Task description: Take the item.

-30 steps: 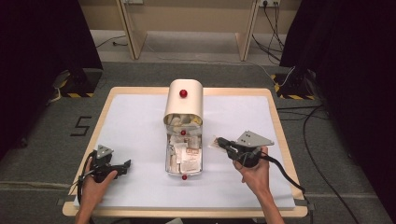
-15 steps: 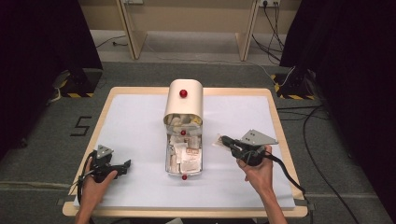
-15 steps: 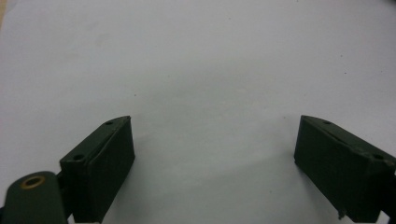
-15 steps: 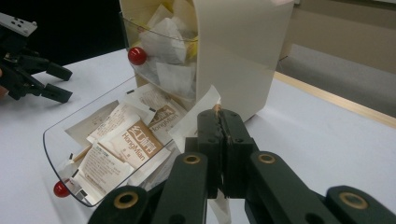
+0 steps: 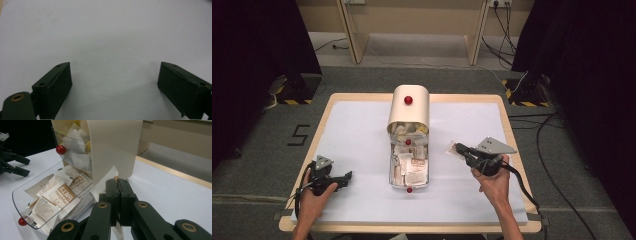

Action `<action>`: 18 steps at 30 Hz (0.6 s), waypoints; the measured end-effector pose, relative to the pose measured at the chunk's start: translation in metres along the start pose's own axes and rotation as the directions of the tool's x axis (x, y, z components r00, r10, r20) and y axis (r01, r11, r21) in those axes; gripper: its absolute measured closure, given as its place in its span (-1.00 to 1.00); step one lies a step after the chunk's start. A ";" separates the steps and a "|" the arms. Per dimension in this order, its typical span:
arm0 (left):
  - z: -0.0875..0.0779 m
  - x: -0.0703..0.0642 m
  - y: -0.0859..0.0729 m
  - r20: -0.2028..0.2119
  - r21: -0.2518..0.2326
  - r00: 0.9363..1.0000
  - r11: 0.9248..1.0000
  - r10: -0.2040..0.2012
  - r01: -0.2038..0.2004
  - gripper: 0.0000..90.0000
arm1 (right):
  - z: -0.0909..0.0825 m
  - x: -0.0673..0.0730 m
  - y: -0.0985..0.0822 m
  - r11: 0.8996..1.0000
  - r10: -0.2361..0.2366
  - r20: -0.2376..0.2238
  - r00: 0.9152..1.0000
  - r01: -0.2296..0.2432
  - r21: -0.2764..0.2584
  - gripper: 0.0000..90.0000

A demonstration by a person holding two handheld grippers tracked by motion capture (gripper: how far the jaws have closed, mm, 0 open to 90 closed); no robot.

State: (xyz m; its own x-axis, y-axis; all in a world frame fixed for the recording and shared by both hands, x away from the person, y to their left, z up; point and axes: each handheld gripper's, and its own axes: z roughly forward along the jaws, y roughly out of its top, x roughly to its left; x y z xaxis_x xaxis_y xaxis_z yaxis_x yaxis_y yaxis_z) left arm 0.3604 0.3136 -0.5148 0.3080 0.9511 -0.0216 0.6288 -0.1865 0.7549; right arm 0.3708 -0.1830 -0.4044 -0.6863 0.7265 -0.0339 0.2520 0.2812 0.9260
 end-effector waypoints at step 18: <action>0.000 0.000 0.000 0.000 0.002 1.000 1.000 0.002 -0.002 -0.75 | -0.005 -0.014 -0.006 1.000 0.029 0.036 0.999 -0.029 0.003 0.96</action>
State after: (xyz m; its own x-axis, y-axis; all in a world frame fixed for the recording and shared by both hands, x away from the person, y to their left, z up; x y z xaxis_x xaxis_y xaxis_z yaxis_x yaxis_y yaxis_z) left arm 0.3603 0.3138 -0.5147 0.3089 0.9509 -0.0205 0.6295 -0.1883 0.7538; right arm 0.3755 -0.1977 -0.4077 -0.6538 0.7564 -0.0208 0.2736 0.2619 0.9255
